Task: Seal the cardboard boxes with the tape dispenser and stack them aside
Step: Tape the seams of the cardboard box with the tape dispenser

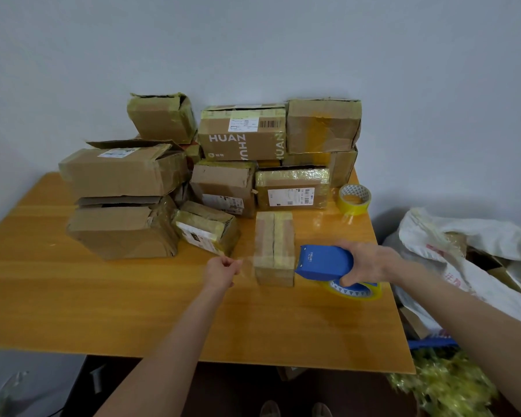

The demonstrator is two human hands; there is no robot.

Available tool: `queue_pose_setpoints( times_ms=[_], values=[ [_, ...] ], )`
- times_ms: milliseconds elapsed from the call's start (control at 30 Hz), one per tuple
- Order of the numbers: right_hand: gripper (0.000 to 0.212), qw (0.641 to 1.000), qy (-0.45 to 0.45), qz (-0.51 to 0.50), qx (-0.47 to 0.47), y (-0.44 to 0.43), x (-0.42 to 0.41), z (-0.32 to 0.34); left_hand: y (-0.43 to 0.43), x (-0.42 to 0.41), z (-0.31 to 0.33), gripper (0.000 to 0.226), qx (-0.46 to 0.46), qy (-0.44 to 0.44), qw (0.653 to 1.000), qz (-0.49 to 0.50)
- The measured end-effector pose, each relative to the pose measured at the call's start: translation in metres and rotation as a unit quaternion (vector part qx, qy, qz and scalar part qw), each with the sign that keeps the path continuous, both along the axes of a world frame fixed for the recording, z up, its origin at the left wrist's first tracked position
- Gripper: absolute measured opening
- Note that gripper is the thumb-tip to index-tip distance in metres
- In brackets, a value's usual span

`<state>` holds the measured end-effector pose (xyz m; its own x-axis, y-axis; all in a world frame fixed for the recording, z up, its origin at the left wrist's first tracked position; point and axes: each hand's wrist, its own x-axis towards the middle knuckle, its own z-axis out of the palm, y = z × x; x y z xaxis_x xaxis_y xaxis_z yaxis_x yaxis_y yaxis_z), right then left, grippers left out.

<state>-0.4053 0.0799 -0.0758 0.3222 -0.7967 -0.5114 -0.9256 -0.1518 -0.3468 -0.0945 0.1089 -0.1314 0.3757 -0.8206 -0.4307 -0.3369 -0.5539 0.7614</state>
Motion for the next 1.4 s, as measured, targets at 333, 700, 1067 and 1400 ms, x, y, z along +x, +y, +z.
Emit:
queue_pose_setpoints(
  times_ms=[333,700,1067,1400],
  values=[
    [0.07,0.999,-0.022,-0.03,0.037,-0.001,0.002,-0.013,-0.002,-0.007,-0.001,0.052,0.036,-0.194,0.97,-0.144],
    [0.066,0.998,-0.048,-0.042,0.016,0.009,0.018,-0.02,0.018,-0.04,0.014,0.063,-0.068,-0.206,0.932,-0.29],
    [0.08,0.999,-0.034,-0.012,-0.012,0.019,0.001,-0.014,0.033,-0.047,0.0,0.077,-0.147,-0.429,0.751,-0.48],
    [0.075,0.999,0.033,0.025,-0.01,0.023,-0.03,-0.008,0.031,-0.048,0.005,0.081,-0.147,-0.418,0.754,-0.484]
  ],
)
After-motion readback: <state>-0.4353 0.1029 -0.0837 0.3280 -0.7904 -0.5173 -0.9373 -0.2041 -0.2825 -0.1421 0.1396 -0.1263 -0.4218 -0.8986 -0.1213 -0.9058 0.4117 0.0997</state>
